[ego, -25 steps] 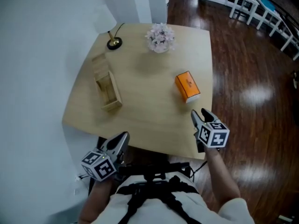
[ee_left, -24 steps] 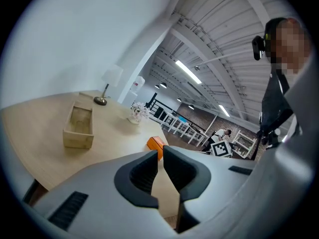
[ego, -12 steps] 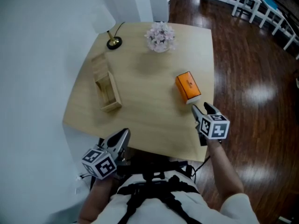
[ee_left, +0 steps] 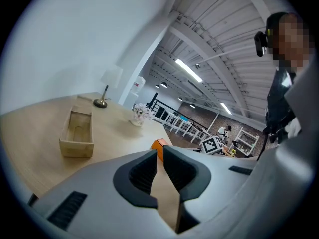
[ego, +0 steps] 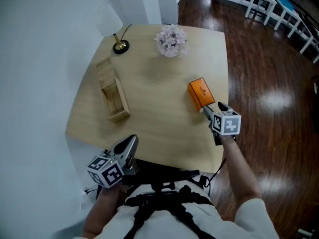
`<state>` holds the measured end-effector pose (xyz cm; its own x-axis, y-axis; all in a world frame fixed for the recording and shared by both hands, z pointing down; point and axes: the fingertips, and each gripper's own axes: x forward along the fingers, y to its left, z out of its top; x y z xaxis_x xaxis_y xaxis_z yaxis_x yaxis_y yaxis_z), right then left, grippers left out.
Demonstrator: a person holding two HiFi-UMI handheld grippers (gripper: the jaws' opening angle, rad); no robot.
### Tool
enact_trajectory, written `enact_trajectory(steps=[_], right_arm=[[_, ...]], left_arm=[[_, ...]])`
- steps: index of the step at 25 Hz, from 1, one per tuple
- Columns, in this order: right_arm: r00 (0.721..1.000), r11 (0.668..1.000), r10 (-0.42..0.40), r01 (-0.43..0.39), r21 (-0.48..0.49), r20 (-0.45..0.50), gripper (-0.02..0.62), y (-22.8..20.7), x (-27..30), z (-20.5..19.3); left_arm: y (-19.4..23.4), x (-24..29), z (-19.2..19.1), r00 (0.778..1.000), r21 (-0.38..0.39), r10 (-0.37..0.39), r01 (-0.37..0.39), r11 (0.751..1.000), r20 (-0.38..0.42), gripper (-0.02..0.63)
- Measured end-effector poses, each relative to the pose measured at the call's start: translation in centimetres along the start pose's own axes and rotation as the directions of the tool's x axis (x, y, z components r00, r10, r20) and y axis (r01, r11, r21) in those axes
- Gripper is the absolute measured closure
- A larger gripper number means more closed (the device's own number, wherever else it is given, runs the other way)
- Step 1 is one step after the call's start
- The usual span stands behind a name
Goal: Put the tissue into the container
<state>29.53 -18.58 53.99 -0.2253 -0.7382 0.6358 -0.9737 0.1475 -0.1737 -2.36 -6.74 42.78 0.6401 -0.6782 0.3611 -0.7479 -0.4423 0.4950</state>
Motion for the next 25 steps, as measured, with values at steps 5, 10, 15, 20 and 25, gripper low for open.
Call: enact_trajectory(steps=[5,10,15,20,25], right_arm=[[0.999,0.999,-0.025,0.024,-0.036,-0.029,0.267,-0.5,2.4,1.4],[0.996,0.997,-0.051,0.048,-0.053,-0.072,0.242,-1.1,4.7,2.1],[0.988,0.996,-0.08,0.073,-0.059,-0.128,0.238,-1.8,6.6,1.8],[0.981,0.996,-0.083,0.074,-0.057,-0.174,0.23,-2.3,8.2,1.1],[0.973,0.998,-0.069,0.07,-0.007,-0.22,0.222,-3.1,9.7,0.0]], left_arm=[[1.1,0.3,0.8,1.0,0.003,-0.018,0.018,1.0,-0.015,0.578],[2.6,0.2,1.9,0.999,0.007,-0.031,0.031,0.999,-0.026,0.578],[4.0,0.6,3.3,0.999,0.001,-0.043,0.043,0.999,-0.023,0.578],[4.4,1.7,4.1,0.997,-0.004,-0.078,0.078,0.997,-0.025,0.575],[4.6,2.2,4.0,0.995,-0.002,-0.084,0.084,0.996,-0.045,0.575]])
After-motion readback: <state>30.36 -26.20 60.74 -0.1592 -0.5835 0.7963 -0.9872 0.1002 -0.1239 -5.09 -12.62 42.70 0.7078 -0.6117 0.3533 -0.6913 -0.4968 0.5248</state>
